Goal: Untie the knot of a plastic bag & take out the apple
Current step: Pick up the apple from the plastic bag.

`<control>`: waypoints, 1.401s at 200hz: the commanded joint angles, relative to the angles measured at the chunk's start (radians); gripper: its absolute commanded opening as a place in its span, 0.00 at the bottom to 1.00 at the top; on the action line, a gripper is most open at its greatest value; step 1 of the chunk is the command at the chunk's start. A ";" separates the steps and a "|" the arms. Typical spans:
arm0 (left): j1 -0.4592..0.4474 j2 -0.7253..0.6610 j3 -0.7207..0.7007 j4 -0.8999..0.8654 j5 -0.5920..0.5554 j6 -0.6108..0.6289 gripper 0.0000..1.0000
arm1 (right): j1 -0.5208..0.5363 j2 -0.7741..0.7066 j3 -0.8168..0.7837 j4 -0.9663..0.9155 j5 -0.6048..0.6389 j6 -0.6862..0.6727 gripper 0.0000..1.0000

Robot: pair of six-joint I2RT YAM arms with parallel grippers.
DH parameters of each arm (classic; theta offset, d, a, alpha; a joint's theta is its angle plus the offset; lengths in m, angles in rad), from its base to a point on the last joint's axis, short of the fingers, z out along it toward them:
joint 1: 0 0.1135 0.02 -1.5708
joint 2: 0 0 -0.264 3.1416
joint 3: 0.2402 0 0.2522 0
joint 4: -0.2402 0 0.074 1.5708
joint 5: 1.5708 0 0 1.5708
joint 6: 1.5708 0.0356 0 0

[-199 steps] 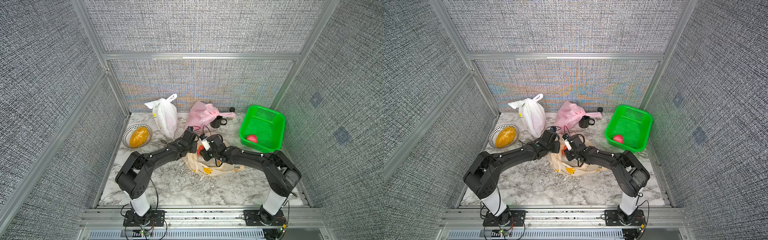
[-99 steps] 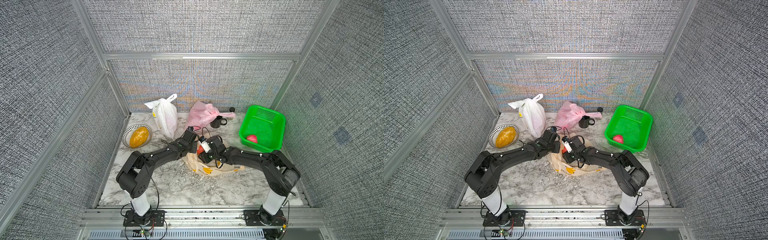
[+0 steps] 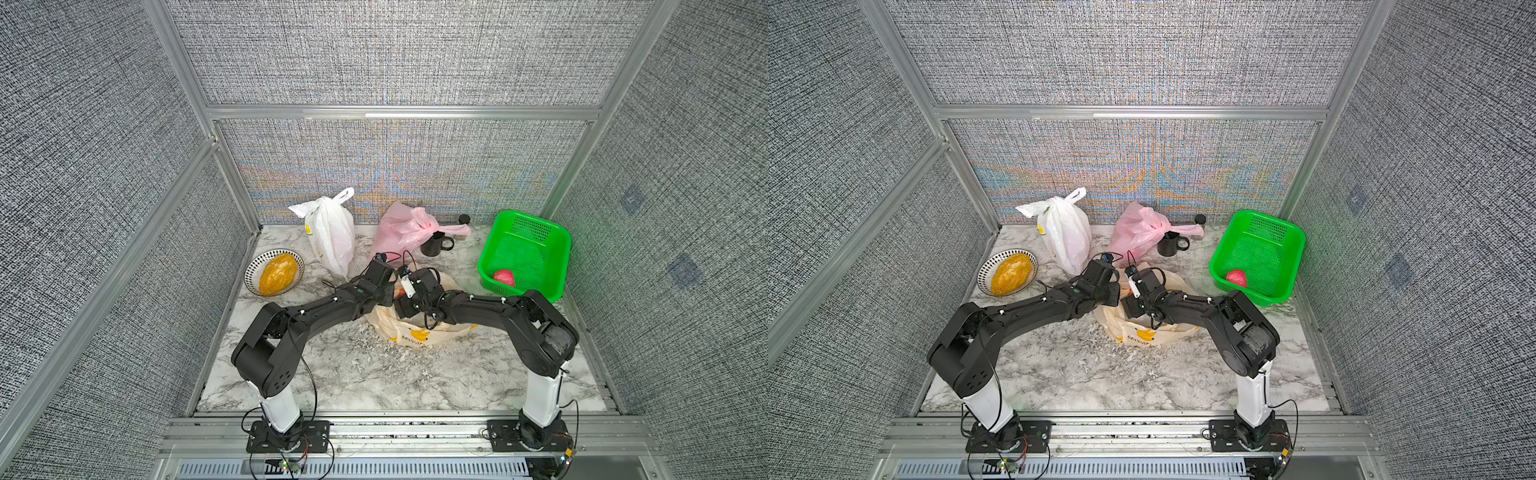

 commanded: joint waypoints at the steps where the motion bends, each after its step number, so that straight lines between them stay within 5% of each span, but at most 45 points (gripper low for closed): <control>1: -0.001 0.001 0.009 -0.004 -0.010 -0.005 0.15 | -0.008 -0.015 -0.019 0.081 0.027 0.028 0.79; 65: -0.001 0.012 0.021 -0.013 -0.007 -0.004 0.15 | -0.017 -0.058 -0.070 0.102 -0.015 0.018 0.24; 102: 0.000 0.014 0.024 -0.013 -0.008 -0.003 0.15 | -0.016 -0.096 -0.109 0.094 -0.018 0.020 0.11; 175: -0.001 0.009 0.024 -0.012 -0.009 -0.008 0.24 | -0.020 -0.117 -0.084 0.071 -0.024 0.006 0.11; 213: -0.001 -0.002 0.022 -0.010 -0.011 -0.006 0.32 | -0.019 -0.099 -0.044 0.053 -0.012 0.005 0.40; 266: -0.001 -0.009 0.016 -0.010 -0.014 -0.008 0.33 | -0.020 -0.091 -0.033 0.053 -0.020 0.005 0.40; 280: -0.001 -0.007 0.015 -0.010 -0.012 -0.008 0.33 | -0.022 -0.087 -0.031 0.056 -0.018 0.008 0.47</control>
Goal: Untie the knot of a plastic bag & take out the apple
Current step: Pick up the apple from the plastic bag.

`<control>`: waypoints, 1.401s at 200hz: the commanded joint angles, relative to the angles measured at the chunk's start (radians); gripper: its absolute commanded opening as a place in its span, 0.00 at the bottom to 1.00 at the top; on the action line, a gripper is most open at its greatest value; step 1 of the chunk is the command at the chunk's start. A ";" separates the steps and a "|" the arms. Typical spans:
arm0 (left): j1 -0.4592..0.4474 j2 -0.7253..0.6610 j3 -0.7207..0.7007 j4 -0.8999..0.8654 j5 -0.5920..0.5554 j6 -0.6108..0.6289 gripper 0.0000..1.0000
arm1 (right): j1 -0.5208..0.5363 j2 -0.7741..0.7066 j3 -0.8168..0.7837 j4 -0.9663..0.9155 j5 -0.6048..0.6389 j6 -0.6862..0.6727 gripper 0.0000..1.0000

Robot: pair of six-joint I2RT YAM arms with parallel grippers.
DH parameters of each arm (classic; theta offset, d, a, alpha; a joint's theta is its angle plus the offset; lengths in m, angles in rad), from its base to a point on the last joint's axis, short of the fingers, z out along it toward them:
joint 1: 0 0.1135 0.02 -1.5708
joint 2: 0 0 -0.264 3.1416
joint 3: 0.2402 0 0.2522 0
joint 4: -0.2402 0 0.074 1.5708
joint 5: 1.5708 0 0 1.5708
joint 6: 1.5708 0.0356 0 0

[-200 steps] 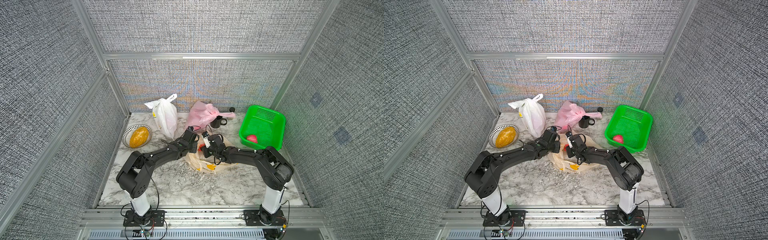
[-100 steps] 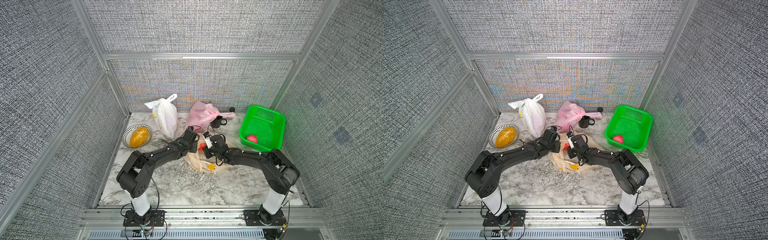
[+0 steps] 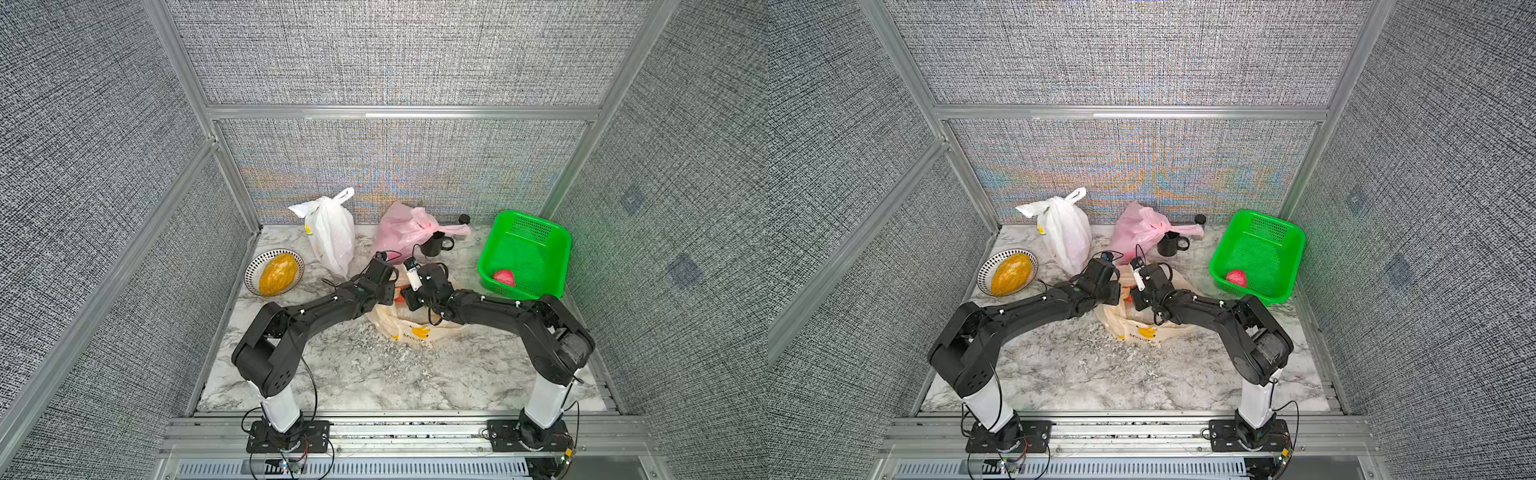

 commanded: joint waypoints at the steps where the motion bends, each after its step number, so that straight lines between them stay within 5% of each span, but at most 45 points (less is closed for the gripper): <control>1: -0.001 -0.008 -0.002 0.001 -0.012 -0.001 0.33 | 0.000 0.003 0.007 0.006 0.002 0.001 0.48; 21: -0.001 -0.008 -0.002 0.001 -0.010 -0.002 0.34 | -0.002 0.032 0.036 0.002 -0.004 0.003 0.67; 157: -0.001 -0.011 -0.010 0.001 -0.015 -0.002 0.36 | -0.008 0.238 0.233 -0.048 -0.051 0.002 0.78; 186: -0.001 -0.009 -0.013 0.000 -0.015 -0.006 0.36 | -0.010 0.257 0.247 -0.031 -0.062 0.004 0.69; 227: -0.001 -0.017 -0.018 -0.002 -0.022 -0.008 0.36 | -0.014 0.235 0.223 -0.006 -0.075 0.003 0.38; 280: -0.001 -0.011 -0.006 -0.007 -0.024 -0.004 0.36 | -0.016 0.165 0.153 -0.010 -0.080 -0.003 0.16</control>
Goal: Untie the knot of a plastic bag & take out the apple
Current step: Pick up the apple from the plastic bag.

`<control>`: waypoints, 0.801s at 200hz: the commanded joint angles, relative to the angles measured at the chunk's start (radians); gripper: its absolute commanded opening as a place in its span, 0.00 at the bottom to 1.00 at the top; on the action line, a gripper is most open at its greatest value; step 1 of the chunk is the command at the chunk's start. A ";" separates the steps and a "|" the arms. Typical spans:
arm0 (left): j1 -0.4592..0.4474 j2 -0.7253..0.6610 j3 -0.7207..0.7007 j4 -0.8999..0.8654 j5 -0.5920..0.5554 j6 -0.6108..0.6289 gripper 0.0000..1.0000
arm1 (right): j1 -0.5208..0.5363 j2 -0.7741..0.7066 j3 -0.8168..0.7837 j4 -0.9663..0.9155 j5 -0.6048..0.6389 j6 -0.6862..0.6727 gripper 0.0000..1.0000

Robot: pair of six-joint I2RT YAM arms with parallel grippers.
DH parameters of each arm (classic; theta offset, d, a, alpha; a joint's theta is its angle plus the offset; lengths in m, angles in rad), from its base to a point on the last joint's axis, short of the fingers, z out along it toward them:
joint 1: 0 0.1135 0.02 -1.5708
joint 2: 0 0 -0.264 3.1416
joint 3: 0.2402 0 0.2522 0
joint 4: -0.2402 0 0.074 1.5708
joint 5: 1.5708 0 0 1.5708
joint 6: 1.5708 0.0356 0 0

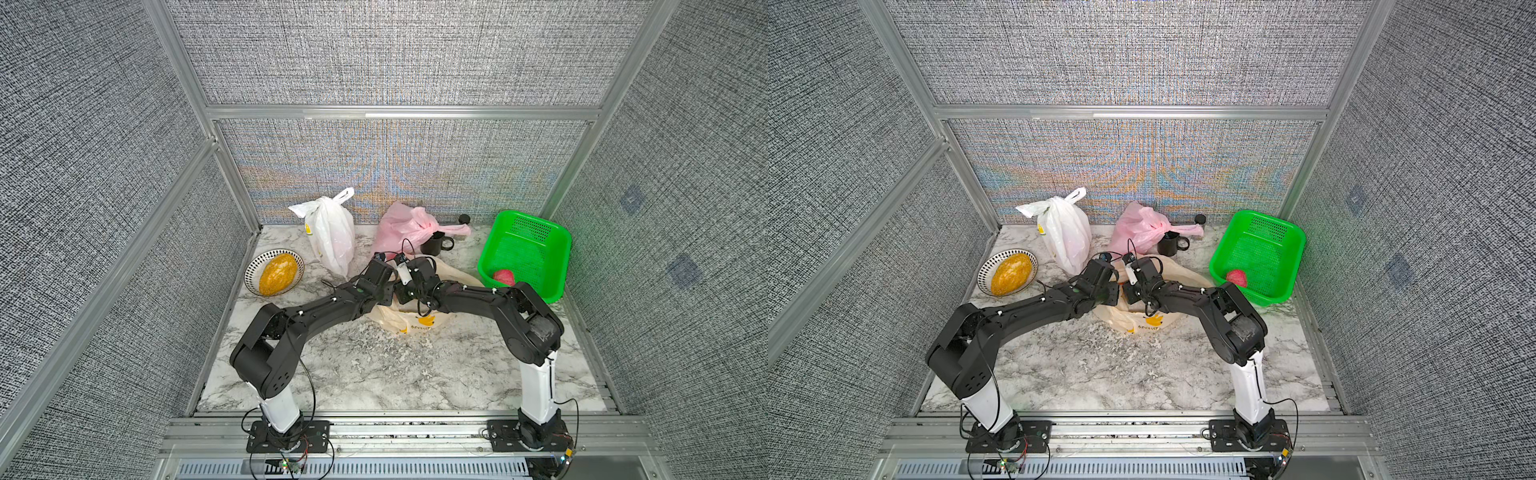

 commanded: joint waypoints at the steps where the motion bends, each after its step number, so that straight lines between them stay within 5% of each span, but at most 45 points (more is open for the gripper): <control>1: -0.001 0.001 0.009 -0.004 -0.004 0.003 0.36 | -0.001 -0.027 -0.022 -0.001 -0.008 -0.009 0.16; 160: -0.001 0.004 0.018 -0.015 -0.019 0.006 0.36 | 0.003 -0.386 -0.248 -0.154 -0.064 -0.002 0.11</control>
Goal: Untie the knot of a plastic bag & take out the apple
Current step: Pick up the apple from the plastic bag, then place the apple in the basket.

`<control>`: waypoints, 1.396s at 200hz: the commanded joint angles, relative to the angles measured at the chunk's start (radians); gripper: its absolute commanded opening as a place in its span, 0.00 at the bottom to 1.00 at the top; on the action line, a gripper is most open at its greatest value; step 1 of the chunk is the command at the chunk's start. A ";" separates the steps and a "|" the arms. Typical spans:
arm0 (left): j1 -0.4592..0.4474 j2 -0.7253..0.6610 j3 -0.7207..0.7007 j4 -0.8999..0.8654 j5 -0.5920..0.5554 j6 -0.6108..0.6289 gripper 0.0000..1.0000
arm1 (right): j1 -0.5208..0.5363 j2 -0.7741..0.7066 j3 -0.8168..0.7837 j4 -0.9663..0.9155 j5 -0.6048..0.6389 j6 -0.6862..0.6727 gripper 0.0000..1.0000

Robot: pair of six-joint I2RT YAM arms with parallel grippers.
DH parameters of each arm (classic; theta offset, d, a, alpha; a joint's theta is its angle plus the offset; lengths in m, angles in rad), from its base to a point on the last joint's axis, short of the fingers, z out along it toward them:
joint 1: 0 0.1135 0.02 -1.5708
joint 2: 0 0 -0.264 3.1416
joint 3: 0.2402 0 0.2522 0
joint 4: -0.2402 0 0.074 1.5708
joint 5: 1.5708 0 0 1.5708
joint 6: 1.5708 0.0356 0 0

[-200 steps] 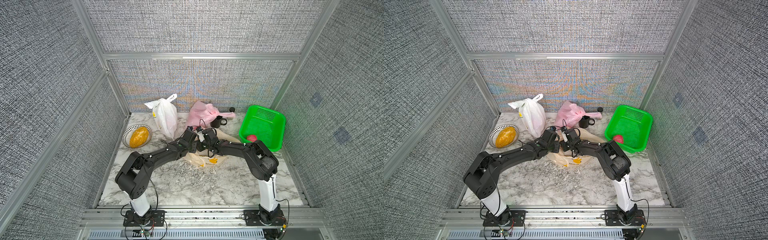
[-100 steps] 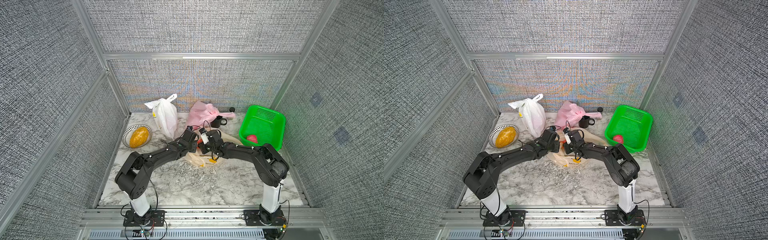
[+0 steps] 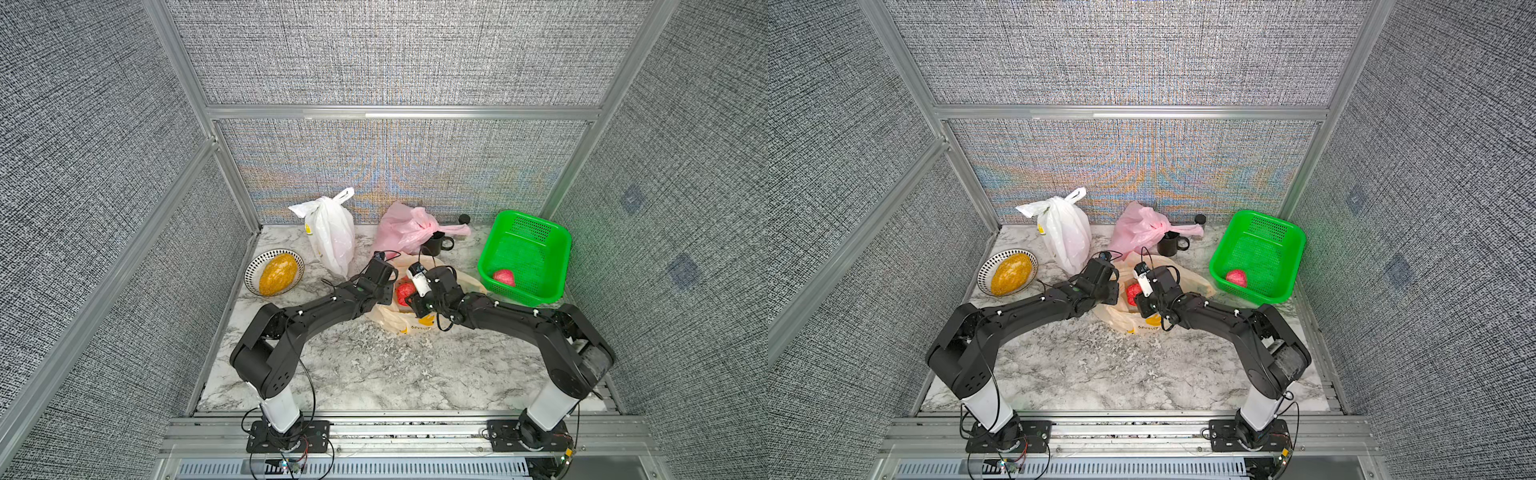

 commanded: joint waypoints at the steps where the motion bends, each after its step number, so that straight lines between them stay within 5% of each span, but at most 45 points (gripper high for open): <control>1: -0.001 0.004 0.004 0.000 -0.006 0.006 0.36 | -0.001 -0.050 0.007 -0.047 -0.027 0.006 0.11; 69: -0.001 0.006 -0.002 0.013 0.007 0.004 0.36 | -0.144 -0.171 0.143 -0.202 -0.088 0.118 0.12; 125: -0.001 0.010 -0.004 0.023 0.022 0.006 0.36 | -0.393 -0.223 0.170 -0.175 0.063 0.186 0.12; 187: -0.001 0.006 -0.004 0.023 0.034 0.009 0.36 | -0.656 -0.103 0.214 -0.131 0.080 0.244 0.13; 279: -0.001 0.014 0.005 0.018 0.056 0.012 0.36 | -0.822 0.170 0.369 -0.165 0.024 0.279 0.18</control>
